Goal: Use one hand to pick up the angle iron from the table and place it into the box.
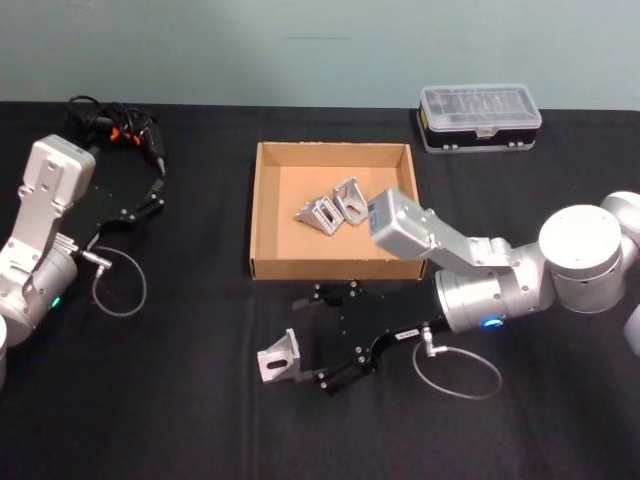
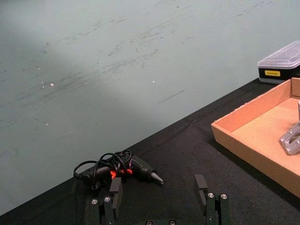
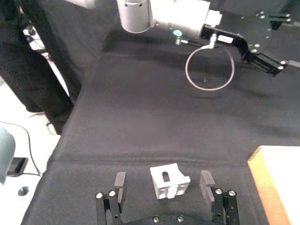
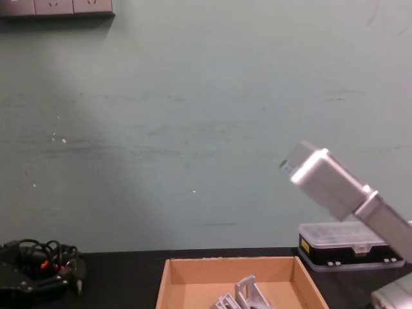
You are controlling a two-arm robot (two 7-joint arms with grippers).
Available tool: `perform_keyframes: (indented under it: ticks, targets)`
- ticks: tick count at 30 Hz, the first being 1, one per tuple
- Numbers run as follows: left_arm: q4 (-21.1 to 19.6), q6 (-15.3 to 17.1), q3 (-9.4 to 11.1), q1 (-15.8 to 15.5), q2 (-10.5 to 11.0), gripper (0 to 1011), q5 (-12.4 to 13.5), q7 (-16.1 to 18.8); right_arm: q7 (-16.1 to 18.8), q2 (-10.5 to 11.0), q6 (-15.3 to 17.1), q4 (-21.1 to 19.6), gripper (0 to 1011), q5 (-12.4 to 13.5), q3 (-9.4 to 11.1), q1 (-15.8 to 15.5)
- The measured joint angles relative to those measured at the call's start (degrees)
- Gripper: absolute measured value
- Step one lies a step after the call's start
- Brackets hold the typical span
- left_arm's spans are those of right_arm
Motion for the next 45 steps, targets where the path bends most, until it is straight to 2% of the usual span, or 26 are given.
perform_keyframes:
  ticks: [4, 13, 22, 28, 39, 45]
  targets:
    - [0.0, 0.0, 0.0, 0.0, 0.0, 1000, 0.0, 0.0, 0.0, -0.8, 0.4, 1.0, 1003, -0.2, -1.1, 0.6]
    - [0.0, 0.0, 0.0, 0.0, 0.0, 1000, 0.0, 0.0, -2.7, -4.0, 1.7, 5.4, 1003, -0.5, -3.2, 1.9]
    - [0.0, 0.0, 0.0, 0.0, 0.0, 1000, 0.0, 0.0, -4.1, -5.8, 1.6, 7.9, 1003, -1.1, -3.9, 2.7]
    - [0.0, 0.0, 0.0, 0.0, 0.0, 1000, 0.0, 0.0, -4.6, -6.5, 2.0, 8.7, 1003, -1.3, -4.2, 2.9]
    - [0.0, 0.0, 0.0, 0.0, 0.0, 1000, 0.0, 0.0, -4.5, -6.4, 1.9, 8.6, 997, -1.2, -4.2, 2.9]
    - [0.0, 0.0, 0.0, 0.0, 0.0, 1000, 0.0, 0.0, -4.5, -6.3, 1.8, 8.5, 862, -1.2, -4.1, 2.9]
